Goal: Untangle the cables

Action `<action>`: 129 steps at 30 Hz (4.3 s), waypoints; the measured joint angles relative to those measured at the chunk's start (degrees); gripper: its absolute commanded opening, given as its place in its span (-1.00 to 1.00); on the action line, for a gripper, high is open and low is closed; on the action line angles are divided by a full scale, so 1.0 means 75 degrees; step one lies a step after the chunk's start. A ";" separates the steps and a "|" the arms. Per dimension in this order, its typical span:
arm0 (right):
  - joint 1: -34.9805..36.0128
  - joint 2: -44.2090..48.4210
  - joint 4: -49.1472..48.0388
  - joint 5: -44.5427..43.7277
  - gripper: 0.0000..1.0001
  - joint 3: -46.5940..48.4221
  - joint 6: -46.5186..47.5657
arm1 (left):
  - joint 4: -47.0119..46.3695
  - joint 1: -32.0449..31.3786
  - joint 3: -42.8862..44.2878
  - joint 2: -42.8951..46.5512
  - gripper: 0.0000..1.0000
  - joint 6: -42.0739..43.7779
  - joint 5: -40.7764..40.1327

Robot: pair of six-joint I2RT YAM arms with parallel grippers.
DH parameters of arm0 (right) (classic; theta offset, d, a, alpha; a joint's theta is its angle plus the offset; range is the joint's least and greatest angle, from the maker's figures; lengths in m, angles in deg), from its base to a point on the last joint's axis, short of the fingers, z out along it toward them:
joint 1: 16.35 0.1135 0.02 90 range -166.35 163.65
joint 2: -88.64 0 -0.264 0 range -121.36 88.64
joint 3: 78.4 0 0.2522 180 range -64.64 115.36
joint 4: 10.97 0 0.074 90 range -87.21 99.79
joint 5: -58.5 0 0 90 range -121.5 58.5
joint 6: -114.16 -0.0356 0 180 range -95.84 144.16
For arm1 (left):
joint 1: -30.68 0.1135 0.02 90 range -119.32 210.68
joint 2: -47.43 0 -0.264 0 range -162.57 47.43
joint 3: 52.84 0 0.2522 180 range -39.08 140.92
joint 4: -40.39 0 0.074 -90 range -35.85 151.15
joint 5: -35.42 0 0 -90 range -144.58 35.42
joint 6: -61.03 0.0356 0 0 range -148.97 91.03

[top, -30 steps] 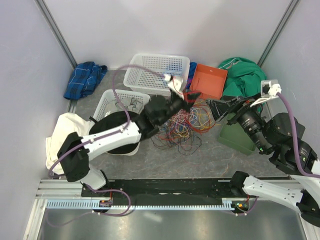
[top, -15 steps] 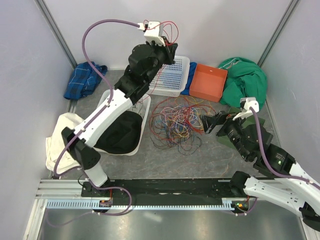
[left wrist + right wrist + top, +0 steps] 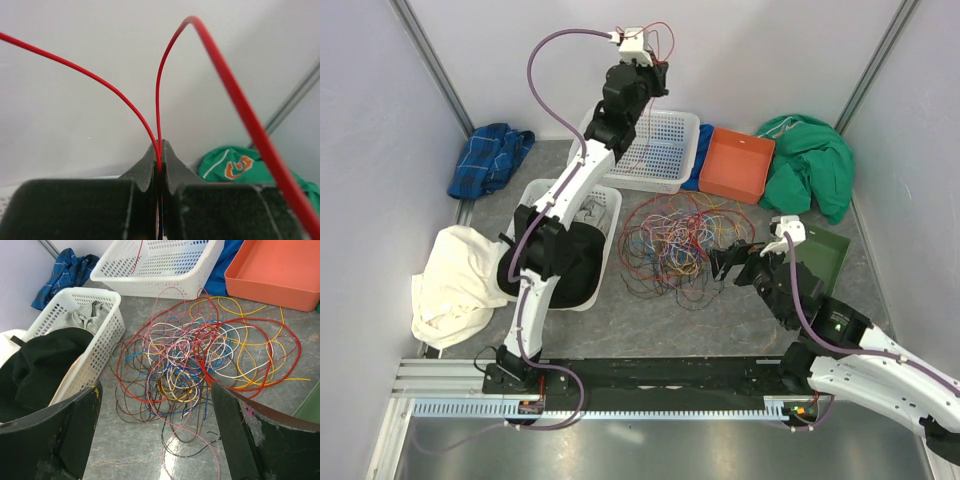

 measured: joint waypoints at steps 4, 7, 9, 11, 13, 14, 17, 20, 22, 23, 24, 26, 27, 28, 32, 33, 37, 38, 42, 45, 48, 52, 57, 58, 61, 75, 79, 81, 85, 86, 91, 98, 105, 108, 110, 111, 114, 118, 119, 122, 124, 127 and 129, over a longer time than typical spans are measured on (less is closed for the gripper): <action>-0.0003 -0.0239 -0.0294 0.0000 0.96 -0.0245 0.0044 | -0.0032 0.0530 0.0650 -0.0790 -0.17 -0.0484 0.0207; 0.0000 -0.0434 -0.0431 0.0006 0.96 -0.0329 0.0061 | 0.0017 0.0860 0.0702 -0.1078 0.99 -0.0892 0.0321; 0.0000 -0.0562 -0.0510 0.0012 0.96 -0.0332 0.0061 | 0.0181 0.1035 0.0801 -0.1236 0.99 -0.1209 0.0425; 0.0000 -0.0670 -0.0571 0.0020 0.96 -0.0332 0.0061 | 0.0487 0.1137 0.0836 -0.1285 0.99 -0.1443 0.0583; 0.0000 -0.0694 -0.0597 0.0017 0.96 -0.0332 0.0061 | 0.0892 0.1180 0.0874 -0.1285 0.99 -0.1667 0.0702; 0.0000 -0.0694 -0.0603 0.0015 0.96 -0.0332 0.0061 | 0.1105 0.1180 0.0912 -0.1285 0.99 -0.1786 0.0755; 0.0000 -0.0679 -0.0632 0.0012 0.96 -0.0332 0.0058 | 0.1749 0.1174 0.0930 -0.1218 0.99 -0.2119 0.0889; 0.0000 -0.0629 -0.0667 0.0015 0.96 -0.0332 0.0035 | 0.2355 0.1160 0.0930 -0.1113 0.99 -0.2326 0.0994; -0.0003 -0.0571 -0.0673 0.0020 0.96 -0.0332 0.0000 | 0.2713 0.1163 0.0930 -0.1014 0.99 -0.2401 0.1035; -0.0003 -0.0527 -0.0673 0.0029 0.96 -0.0332 -0.0023 | 0.2914 0.1163 0.0930 -0.0950 0.99 -0.2430 0.1061; 0.0000 -0.0487 -0.0673 0.0032 0.96 -0.0332 -0.0052 | 0.3077 0.1163 0.0927 -0.0898 0.99 -0.2457 0.1096; 0.0000 -0.0402 -0.0670 0.0050 0.96 -0.0332 -0.0125 | 0.3378 0.1169 0.0778 -0.0670 0.99 -0.2509 0.1139; 0.0000 -0.0356 -0.0670 0.0064 0.96 -0.0332 -0.0157 | 0.3483 0.1169 0.0615 -0.0504 0.99 -0.2530 0.1157; -0.0003 -0.0329 -0.0670 0.0067 0.96 -0.0332 -0.0178 | 0.3576 0.1169 0.0408 -0.0315 0.99 -0.2544 0.1172; -0.0003 -0.0335 -0.0624 0.0085 0.96 -0.0332 -0.0335 | 0.3978 0.1163 0.0015 0.0341 0.99 -0.2515 0.1180; -0.0003 -0.0358 -0.0592 0.0090 0.96 -0.0332 -0.0367 | 0.4132 0.1163 0.0070 0.0437 0.99 -0.2474 0.1177; -0.0003 -0.0449 -0.0443 0.0184 0.96 -0.0332 -0.0597 | 0.4934 0.1195 0.0697 0.0530 0.99 -0.2398 0.1303; -0.0003 -0.0469 -0.0420 0.0216 0.96 -0.0332 -0.0632 | 0.5021 0.1207 0.0574 0.0641 0.99 -0.2401 0.1346; -0.0003 -0.0647 -0.0414 0.0262 0.96 -0.0332 -0.0697 | 0.5219 0.1131 -0.0962 0.1559 0.99 -0.2401 0.1448; -0.0003 -0.1049 -0.0425 0.0268 0.96 -0.0332 -0.0743 | 0.5182 0.0737 -0.2398 0.2387 0.99 -0.2381 0.1279; 0.0000 -0.1559 -0.0376 0.0280 0.96 -0.0332 -0.0857 | 0.4829 -0.0254 -0.3893 0.3311 0.99 -0.2340 0.0804; 0.0000 -0.1553 -0.0207 0.0114 0.96 -0.0332 -0.1128 | 0.3821 -0.1670 -0.6155 0.4680 0.99 -0.2387 0.0656; 0.0000 -0.0714 0.0052 -0.0495 0.96 -0.0393 -0.1454 | 0.2687 -0.2034 -0.8317 0.5703 0.99 -0.2632 0.0650; 0.0000 -0.0527 0.0079 -0.0568 0.96 -0.0420 -0.1495 | 0.2535 -0.2037 -0.8545 0.5715 0.99 -0.2658 0.0545; 0.0000 0.0064 0.0219 -0.0790 0.96 -0.0507 -0.1597 | 0.2247 -0.2165 -0.8845 0.5470 0.99 -0.2710 0.0353; 0.0000 0.0490 0.1148 -0.1003 0.94 -0.0539 -0.1967 | 0.1594 -0.2838 -0.8067 0.2524 0.07 -0.3016 -0.0560; 0.0000 0.0583 0.1224 -0.1011 0.94 -0.0542 -0.1970 | 0.1527 -0.2833 -0.8058 0.2521 -0.82 -0.3042 -0.0778; 0.0000 0.0629 0.1241 -0.1058 0.94 -0.0542 -0.1967 | 0.1463 -0.2850 -0.8303 0.2824 -0.96 -0.2987 -0.0889; -0.0003 0.0624 0.1230 -0.1093 0.96 -0.0560 -0.1947 | 0.1384 -0.2955 -0.8845 0.4028 -0.97 -0.2783 -0.0877; 0.0000 0.0600 0.1227 -0.1093 0.96 -0.0574 -0.1932 | 0.1326 -0.3016 -0.8976 0.4476 -0.96 -0.2681 -0.0804; 0.0000 0.0335 0.1131 -0.1035 0.96 -0.0577 -0.1877 | 0.0629 -0.3281 -0.9667 0.6580 -0.96 -0.2404 -0.0134; 0.0000 0.0903 0.0248 -0.0548 0.69 -0.0918 -0.1641 | 0.0157 -0.3302 -1.1132 0.8588 -0.96 -0.2291 0.0574; -0.0003 0.1364 -0.0801 0.0551 0.70 -0.1239 -0.0906 | 0.0449 -0.3302 -1.1342 0.9457 -0.97 -0.2168 0.0682; 0.0000 0.0880 -0.0976 0.1078 0.69 -0.1239 -0.0743 | 0.0495 -0.3302 -1.1130 0.9553 -0.97 -0.2075 0.0863; 0.0000 0.0717 -0.1090 0.1282 0.70 -0.1239 -0.0662 | 0.0498 -0.3302 -1.1007 0.9553 -0.97 -0.2037 0.0950; 0.0000 0.0653 -0.1174 0.1364 0.70 -0.1239 -0.0606 | 0.0493 -0.3302 -1.0987 0.9553 -0.97 -0.2025 0.0976; 0.0000 0.0522 -0.1440 0.1501 0.70 -0.1201 -0.0393 | 0.0562 -0.3302 -1.0984 0.9547 -0.97 -0.2017 0.0997; 0.0000 0.0154 -0.1772 0.1486 0.70 -0.0930 -0.0102 | 0.0592 -0.3302 -1.0984 0.9547 -0.96 -0.2017 0.1105; 0.0000 0.0020 -0.1865 0.1483 0.70 -0.0866 -0.0029 | 0.0597 -0.3302 -1.0984 0.9547 -0.96 -0.2017 0.1125; 0.0000 -0.0399 -0.2226 0.1457 0.69 -0.0749 0.0219 | 0.0621 -0.3302 -1.0987 0.9547 -0.97 -0.2017 0.1177; 0.0000 -0.0679 -0.2387 0.1419 0.60 -0.0676 0.0338 | 0.0621 -0.3302 -1.0990 0.9547 -0.97 -0.2017 0.1192; -0.0003 -0.1332 -0.2640 0.1399 0.12 -0.0452 0.0542 | 0.0621 -0.3302 -1.1001 0.9547 -0.97 -0.2017 0.1256; 0.0000 -0.1754 -0.2774 0.1381 -0.28 -0.0347 0.0688 | 0.0621 -0.3302 -1.1022 0.9547 -0.96 -0.2017 0.1314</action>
